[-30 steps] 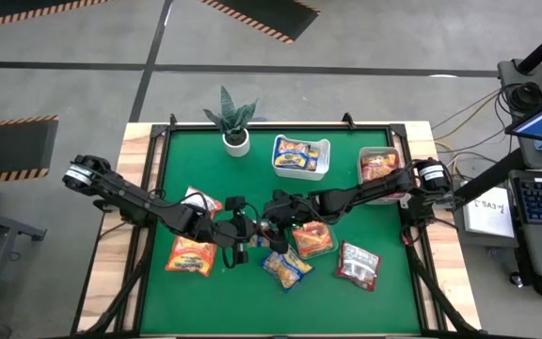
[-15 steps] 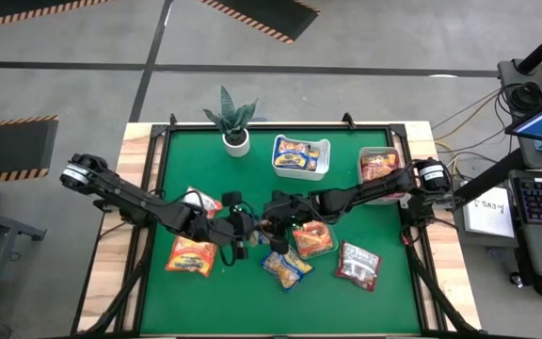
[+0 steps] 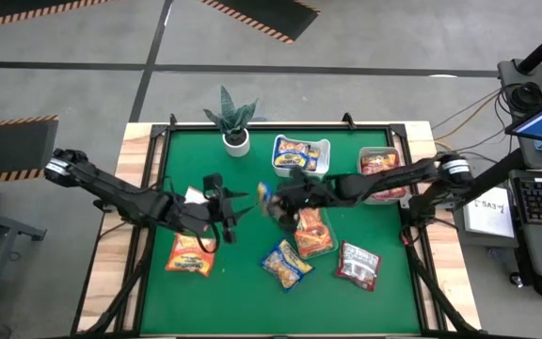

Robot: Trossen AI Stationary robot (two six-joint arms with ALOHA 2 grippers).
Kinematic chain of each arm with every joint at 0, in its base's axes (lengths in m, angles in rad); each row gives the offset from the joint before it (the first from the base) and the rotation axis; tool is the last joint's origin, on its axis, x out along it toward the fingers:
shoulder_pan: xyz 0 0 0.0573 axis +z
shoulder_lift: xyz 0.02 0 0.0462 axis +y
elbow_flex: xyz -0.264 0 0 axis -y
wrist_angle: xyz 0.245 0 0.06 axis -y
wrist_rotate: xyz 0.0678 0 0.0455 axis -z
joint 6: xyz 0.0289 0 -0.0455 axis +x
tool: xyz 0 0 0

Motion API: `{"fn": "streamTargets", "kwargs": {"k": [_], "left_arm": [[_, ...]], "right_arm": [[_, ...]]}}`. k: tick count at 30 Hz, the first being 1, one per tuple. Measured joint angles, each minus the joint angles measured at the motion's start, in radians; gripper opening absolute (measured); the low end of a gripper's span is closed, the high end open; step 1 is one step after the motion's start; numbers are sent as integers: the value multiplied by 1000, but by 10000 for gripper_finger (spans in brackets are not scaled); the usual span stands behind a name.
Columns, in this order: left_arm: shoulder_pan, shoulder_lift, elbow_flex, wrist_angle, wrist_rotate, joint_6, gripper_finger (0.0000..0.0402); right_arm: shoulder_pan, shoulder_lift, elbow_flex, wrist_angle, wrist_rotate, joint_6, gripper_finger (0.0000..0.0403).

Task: Sort Maruchan noodles
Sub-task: Put the blue noodle pack into the white bin

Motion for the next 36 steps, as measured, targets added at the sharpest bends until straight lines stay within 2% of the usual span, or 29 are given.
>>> {"fn": "streamTargets", "kwargs": {"k": [6, 10, 12, 16, 21, 26, 36], "left_arm": [[2, 9, -19, 0, -98, -22, 152], [5, 24, -35, 8, -142, -28, 152], [5, 28, -47, 9, -180, -37, 152], [6, 36, -73, 9, -226, -77, 152], [7, 47, -99, 12, -228, -127, 152], [7, 52, -120, 17, -228, -156, 152], [7, 53, -123, 23, -228, -182, 152]], "right_arm": [[-105, -127, -1, -180, 308, 51, 27], [-187, -165, -25, -280, 495, 198, 27], [-223, -165, -55, -286, 546, 292, 27], [-266, -142, -118, -260, 600, 395, 27], [-272, -111, -176, -226, 690, 484, 27], [-271, -78, -188, -221, 698, 537, 27], [-260, 46, -183, -161, 718, 539, 27]]}}
